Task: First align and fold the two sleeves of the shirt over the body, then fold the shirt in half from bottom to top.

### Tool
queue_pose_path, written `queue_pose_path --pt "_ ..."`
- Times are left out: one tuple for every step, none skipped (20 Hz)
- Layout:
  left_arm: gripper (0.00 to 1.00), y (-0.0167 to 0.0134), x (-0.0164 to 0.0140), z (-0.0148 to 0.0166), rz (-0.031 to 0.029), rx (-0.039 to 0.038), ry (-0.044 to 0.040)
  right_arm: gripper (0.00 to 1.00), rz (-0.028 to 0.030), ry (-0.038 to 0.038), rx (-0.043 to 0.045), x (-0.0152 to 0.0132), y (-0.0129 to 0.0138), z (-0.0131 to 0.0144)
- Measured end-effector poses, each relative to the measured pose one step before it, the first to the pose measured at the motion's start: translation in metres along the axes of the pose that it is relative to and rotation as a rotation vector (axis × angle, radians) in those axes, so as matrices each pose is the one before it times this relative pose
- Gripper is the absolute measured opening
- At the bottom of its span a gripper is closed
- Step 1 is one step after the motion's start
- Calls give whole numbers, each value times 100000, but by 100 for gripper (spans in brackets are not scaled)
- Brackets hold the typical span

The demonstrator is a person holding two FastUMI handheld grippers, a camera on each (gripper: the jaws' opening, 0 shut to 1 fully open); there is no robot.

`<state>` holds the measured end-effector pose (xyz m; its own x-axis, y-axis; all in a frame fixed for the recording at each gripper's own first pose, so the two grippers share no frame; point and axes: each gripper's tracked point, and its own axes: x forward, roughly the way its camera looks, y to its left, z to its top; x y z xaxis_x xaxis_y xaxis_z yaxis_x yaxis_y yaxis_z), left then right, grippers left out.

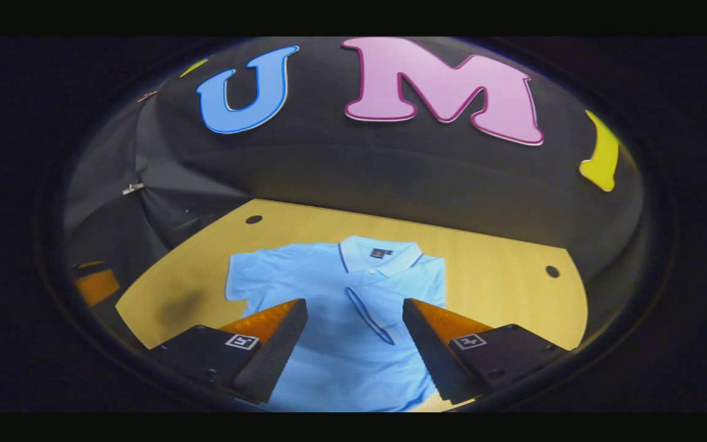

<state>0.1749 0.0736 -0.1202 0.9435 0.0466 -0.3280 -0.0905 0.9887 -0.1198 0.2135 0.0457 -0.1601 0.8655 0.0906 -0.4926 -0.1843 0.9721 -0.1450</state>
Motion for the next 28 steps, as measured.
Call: queue_pose_path --pt "97 -116 1435 -98 -1510 -577 947 98 -2030 221 -342 -1039 -1101 -306" --pt "97 -156 1457 110 -1794 -435 929 98 -1606 -220 1233 -1011 -878 -208" --pt "97 -75 1693 -98 -1495 220 1067 98 -1517 -771 2456 -1150 -970 -9" --pt "97 109 1753 27 -677 813 1174 98 -1381 -911 3243 -1156 -1071 11" --pt "97 236 1791 -289 -291 1116 2094 98 -1117 -728 2368 -908 -809 11" --pt "97 431 1880 -323 515 843 2228 97 -1294 -413 1191 -799 -870 -134" --pt "97 301 1919 -478 57 96 2575 97 -1680 174 16 -827 -1054 -267" --pt "97 324 1839 -207 344 -513 1424 98 -1877 615 -235 -698 -1111 -344" --pt "97 547 1914 -309 1238 -503 1613 98 -1569 139 -179 -615 -1039 -223" --pt "97 666 1748 -171 1946 -812 1395 98 -1087 54 620 -646 -818 -273" --pt "97 437 1606 -220 936 -863 1365 97 -906 -83 1111 -418 -814 -188" --pt "98 453 1492 21 866 -63 1027 98 -804 53 1529 -407 -809 -345" --pt "98 572 1593 -112 1389 290 1134 97 -473 9 1566 -335 -696 -273" --pt "97 729 1481 78 1939 1454 1283 98 -654 144 1264 -296 -720 -281" --pt "97 545 1557 -231 1265 1909 1991 98 -619 643 1013 -97 -623 -391" --pt "97 466 1178 -87 1394 1591 2005 98 185 996 966 -293 -411 -600" --pt "97 275 1117 -11 697 1232 910 98 -308 545 539 -134 -540 -426" --pt "97 24 647 -50 592 480 1523 98 -1019 713 513 -172 -741 -583" --pt "97 -298 904 -52 -788 -50 986 98 -929 936 621 -134 -658 -650" --pt "97 -314 632 -108 -264 -615 1559 98 -643 1350 1355 -5 -551 -753" --pt "96 195 467 113 1529 1397 -143 98 -143 1121 1577 91 -417 -618" --pt "98 218 427 113 1051 2519 -183 98 -708 1127 1368 245 -516 -613" --pt "96 11 -170 -287 1475 2046 1441 98 -559 1596 1629 185 -485 -643" --pt "94 99 81 -227 1629 2046 930 98 -98 1033 1769 224 -256 -535" --pt "92 -365 45 99 -854 718 -360 94 14 656 1881 224 -148 -279" --pt "87 -297 -205 96 -787 447 252 98 579 474 1529 188 106 -273" --pt "81 -139 200 -89 -295 -69 -34 98 367 421 958 200 35 -173" --pt "72 -144 -129 51 276 -170 -52 98 473 243 607 128 10 -117"
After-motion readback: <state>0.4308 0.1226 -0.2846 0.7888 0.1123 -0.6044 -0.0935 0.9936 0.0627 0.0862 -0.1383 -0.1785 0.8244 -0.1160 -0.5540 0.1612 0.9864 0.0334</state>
